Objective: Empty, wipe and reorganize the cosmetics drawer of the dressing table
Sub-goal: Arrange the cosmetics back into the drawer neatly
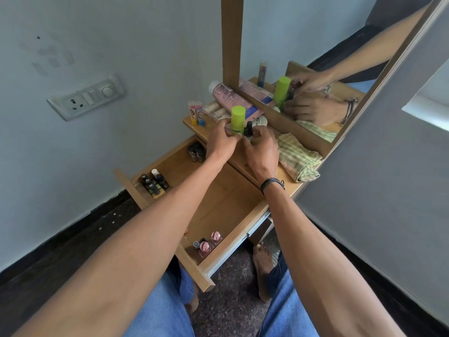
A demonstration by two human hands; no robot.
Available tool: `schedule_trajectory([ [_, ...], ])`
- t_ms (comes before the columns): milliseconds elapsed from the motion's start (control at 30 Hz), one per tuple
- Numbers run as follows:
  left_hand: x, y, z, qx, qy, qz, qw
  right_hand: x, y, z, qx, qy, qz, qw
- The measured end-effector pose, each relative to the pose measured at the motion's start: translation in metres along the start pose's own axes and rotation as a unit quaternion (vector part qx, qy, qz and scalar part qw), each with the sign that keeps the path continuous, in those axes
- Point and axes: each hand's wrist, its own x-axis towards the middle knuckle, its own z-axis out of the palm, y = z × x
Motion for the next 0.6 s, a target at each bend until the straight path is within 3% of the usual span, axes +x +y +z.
schedule_trajectory([
  [400,0.002,0.002,0.004,0.045,-0.013,-0.018,0.999,-0.002,0.001,-0.004,0.064,0.032,0.033,0.997],
  [600,-0.025,-0.001,-0.013,0.044,0.018,-0.011,0.999,-0.007,-0.005,-0.008,0.080,0.032,0.045,0.995],
])
